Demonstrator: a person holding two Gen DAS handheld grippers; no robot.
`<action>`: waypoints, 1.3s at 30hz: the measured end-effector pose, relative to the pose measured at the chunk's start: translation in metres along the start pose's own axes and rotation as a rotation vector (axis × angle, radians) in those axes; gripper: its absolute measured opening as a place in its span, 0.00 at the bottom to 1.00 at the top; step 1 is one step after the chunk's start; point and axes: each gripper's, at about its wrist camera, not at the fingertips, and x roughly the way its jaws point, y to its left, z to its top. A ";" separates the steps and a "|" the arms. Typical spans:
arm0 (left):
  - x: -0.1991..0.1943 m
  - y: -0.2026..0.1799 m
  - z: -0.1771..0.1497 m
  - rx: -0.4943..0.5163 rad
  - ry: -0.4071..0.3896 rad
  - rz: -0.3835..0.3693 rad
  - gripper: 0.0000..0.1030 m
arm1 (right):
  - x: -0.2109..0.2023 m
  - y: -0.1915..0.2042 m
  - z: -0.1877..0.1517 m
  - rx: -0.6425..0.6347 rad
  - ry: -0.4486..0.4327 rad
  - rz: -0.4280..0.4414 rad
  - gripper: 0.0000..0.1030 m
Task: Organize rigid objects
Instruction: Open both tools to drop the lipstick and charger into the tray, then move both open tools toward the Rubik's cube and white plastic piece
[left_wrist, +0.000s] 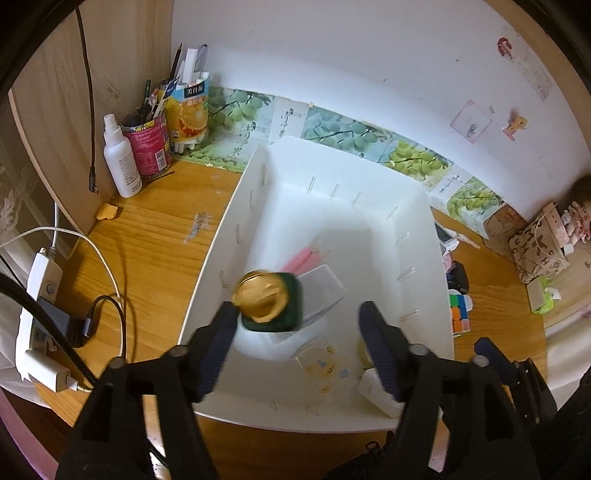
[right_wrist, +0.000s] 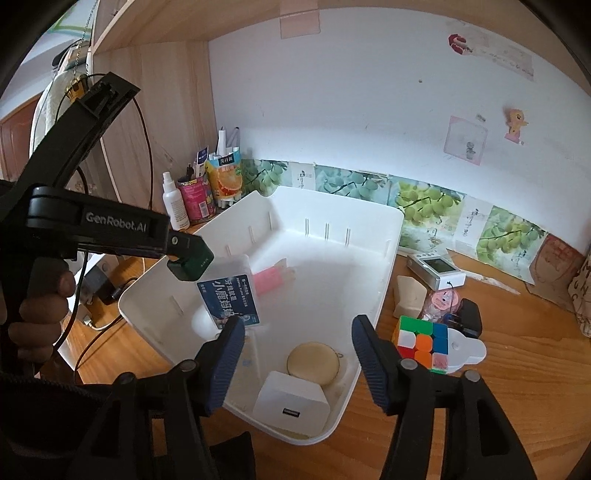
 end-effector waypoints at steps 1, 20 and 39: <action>-0.002 -0.001 0.000 0.000 -0.008 -0.010 0.72 | -0.001 0.000 -0.001 0.002 -0.001 -0.001 0.62; -0.020 -0.072 -0.015 0.049 -0.096 -0.054 0.75 | -0.038 -0.044 -0.020 0.047 -0.024 -0.046 0.75; -0.020 -0.152 -0.032 -0.045 -0.110 -0.072 0.76 | -0.072 -0.122 -0.030 -0.022 0.022 -0.049 0.78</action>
